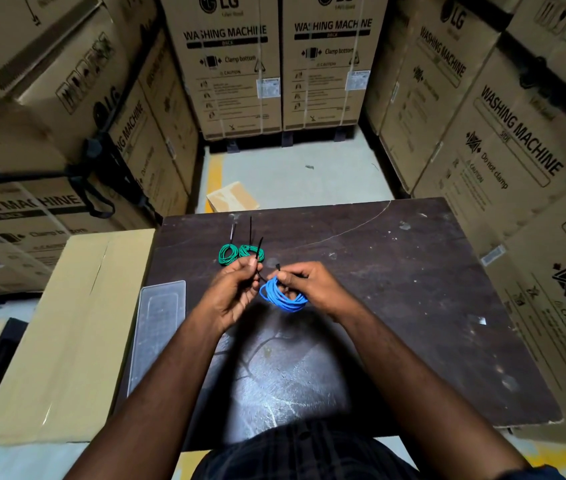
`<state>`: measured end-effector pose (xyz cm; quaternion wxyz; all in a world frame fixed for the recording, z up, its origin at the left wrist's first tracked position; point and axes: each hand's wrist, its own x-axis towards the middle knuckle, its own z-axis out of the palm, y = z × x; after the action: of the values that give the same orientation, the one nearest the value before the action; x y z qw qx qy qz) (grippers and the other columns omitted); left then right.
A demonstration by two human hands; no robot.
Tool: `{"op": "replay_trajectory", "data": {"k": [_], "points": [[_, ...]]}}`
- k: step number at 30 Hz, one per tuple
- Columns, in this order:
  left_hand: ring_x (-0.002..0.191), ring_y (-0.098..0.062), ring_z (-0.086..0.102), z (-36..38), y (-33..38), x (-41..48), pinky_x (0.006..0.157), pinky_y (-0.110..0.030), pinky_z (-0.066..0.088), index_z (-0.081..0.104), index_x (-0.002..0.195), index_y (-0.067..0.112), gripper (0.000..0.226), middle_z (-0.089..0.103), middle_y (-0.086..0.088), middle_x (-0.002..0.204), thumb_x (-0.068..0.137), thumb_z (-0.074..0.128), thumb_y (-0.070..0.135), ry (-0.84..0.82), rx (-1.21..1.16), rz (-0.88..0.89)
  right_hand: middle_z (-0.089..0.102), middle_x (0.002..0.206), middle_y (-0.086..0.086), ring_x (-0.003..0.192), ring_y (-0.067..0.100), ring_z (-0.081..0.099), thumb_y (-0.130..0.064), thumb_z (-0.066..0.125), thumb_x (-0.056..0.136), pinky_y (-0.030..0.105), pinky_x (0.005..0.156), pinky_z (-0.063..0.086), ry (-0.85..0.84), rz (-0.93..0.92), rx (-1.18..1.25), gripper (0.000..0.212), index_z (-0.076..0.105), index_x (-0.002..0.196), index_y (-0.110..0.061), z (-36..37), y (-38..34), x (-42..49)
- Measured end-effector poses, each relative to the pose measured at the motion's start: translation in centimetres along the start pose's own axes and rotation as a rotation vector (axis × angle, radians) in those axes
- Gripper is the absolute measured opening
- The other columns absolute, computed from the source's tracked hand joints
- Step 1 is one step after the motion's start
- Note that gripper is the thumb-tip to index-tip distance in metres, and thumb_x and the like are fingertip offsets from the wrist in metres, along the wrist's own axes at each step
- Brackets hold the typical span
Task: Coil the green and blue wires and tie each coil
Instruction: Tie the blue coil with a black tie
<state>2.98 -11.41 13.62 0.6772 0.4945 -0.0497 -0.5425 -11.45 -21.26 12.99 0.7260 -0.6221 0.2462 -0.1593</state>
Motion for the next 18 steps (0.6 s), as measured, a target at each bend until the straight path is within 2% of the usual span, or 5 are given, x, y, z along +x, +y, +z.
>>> {"op": "replay_trajectory", "data": {"k": [5, 9, 10, 15, 18], "points": [[0.058, 0.000, 0.055, -0.3, -0.1, 0.1, 0.055, -0.009, 0.049, 0.063, 0.091, 0.015, 0.014, 0.066, 0.006, 0.071, 0.093, 0.053, 0.006, -0.004, 0.066, 0.014, 0.058, 0.060, -0.007, 0.052, -0.001, 0.046, -0.011, 0.052, 0.096, 0.012, 0.052, 0.036, 0.028, -0.013, -0.067, 0.017, 0.069, 0.097, -0.007, 0.2, 0.3, -0.2], [0.060, -0.001, 0.049, -0.5, -0.7, 0.2, 0.055, -0.010, 0.044, 0.065, 0.093, 0.018, 0.017, 0.058, 0.005, 0.074, 0.093, 0.054, 0.005, 0.012, 0.279, 0.087, 0.071, 0.073, -0.013, 0.072, -0.002, 0.060, -0.010, 0.057, 0.093, 0.017, 0.071, 0.046, 0.041, -0.068, -0.151, 0.014, 0.071, 0.095, -0.009, 0.2, 0.1, -0.1], [0.062, -0.002, 0.047, -0.6, -0.8, 0.3, 0.055, -0.011, 0.043, 0.065, 0.092, 0.017, 0.018, 0.057, 0.003, 0.076, 0.093, 0.054, 0.004, 0.011, 0.327, 0.110, 0.071, 0.073, -0.014, 0.073, -0.002, 0.060, -0.010, 0.058, 0.093, 0.017, 0.072, 0.046, 0.041, -0.072, -0.158, 0.014, 0.071, 0.094, -0.010, 0.3, 0.0, -0.1], [0.068, -0.008, 0.046, -0.9, -1.2, 0.8, 0.059, -0.013, 0.044, 0.067, 0.089, 0.018, 0.021, 0.055, -0.004, 0.081, 0.093, 0.054, 0.002, 0.015, 0.438, 0.187, 0.068, 0.068, -0.014, 0.066, -0.002, 0.055, -0.011, 0.058, 0.093, 0.019, 0.067, 0.045, 0.020, -0.067, -0.171, 0.018, 0.070, 0.087, -0.023, 0.5, -0.3, 0.0], [0.071, -0.009, 0.046, -0.8, -1.3, 0.8, 0.059, -0.014, 0.045, 0.066, 0.089, 0.018, 0.022, 0.052, -0.011, 0.087, 0.094, 0.053, 0.002, 0.019, 0.460, 0.223, 0.067, 0.072, -0.008, 0.067, 0.003, 0.055, -0.012, 0.059, 0.093, 0.019, 0.065, 0.044, 0.026, -0.071, -0.155, 0.016, 0.071, 0.088, -0.021, 0.5, -0.4, 0.0]]}}
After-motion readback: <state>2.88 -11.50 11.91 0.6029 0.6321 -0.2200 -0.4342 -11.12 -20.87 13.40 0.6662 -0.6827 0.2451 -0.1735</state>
